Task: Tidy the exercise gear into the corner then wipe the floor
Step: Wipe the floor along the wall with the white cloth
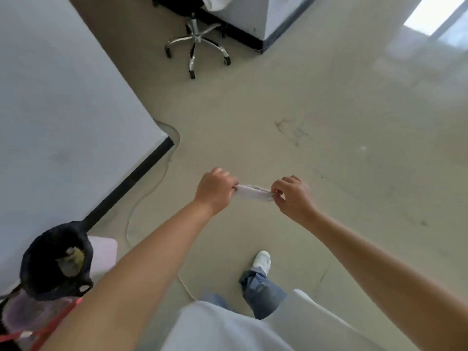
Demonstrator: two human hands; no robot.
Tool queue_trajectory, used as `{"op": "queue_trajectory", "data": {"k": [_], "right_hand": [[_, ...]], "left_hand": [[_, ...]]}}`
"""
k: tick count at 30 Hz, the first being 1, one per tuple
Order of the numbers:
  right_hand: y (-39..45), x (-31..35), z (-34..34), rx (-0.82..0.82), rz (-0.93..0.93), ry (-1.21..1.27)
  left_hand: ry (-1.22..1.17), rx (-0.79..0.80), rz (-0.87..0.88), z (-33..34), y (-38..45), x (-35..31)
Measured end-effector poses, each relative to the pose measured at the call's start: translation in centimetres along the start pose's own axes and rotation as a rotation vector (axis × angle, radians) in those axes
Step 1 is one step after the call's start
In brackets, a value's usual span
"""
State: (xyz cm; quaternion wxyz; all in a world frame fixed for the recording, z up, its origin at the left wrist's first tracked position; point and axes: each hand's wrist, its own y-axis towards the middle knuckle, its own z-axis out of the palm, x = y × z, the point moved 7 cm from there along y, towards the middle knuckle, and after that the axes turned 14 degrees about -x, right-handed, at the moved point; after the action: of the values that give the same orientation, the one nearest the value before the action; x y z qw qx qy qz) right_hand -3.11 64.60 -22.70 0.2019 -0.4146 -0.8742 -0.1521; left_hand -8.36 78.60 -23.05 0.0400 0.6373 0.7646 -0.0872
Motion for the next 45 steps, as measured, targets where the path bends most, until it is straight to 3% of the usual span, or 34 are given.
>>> {"op": "queue_trajectory", "data": {"k": [7,22,29,34,45], "right_hand": [[6.8,-15.9,-8.9,-0.129,0.346,-0.043],[27.5,-44.2,-26.7,-0.248,0.706,-0.079],[39.8,-55.3,-32.5,-0.296,0.677,-0.057],[50.4,-64.2,-34.5,-0.209,0.551,-0.055],[75.1,-80.9,-42.1,-0.101,0.468,-0.051]], "left_hand": [[-0.011,0.038,0.229,-0.7,16.4,-12.3],[-0.03,0.099,0.558,-3.3,55.0,-33.3],[-0.012,0.078,0.558,-4.3,72.0,-38.8],[0.027,0.091,0.509,-3.7,85.1,-41.9],[-0.002,0.105,0.343,-5.3,112.0,-46.2]]}}
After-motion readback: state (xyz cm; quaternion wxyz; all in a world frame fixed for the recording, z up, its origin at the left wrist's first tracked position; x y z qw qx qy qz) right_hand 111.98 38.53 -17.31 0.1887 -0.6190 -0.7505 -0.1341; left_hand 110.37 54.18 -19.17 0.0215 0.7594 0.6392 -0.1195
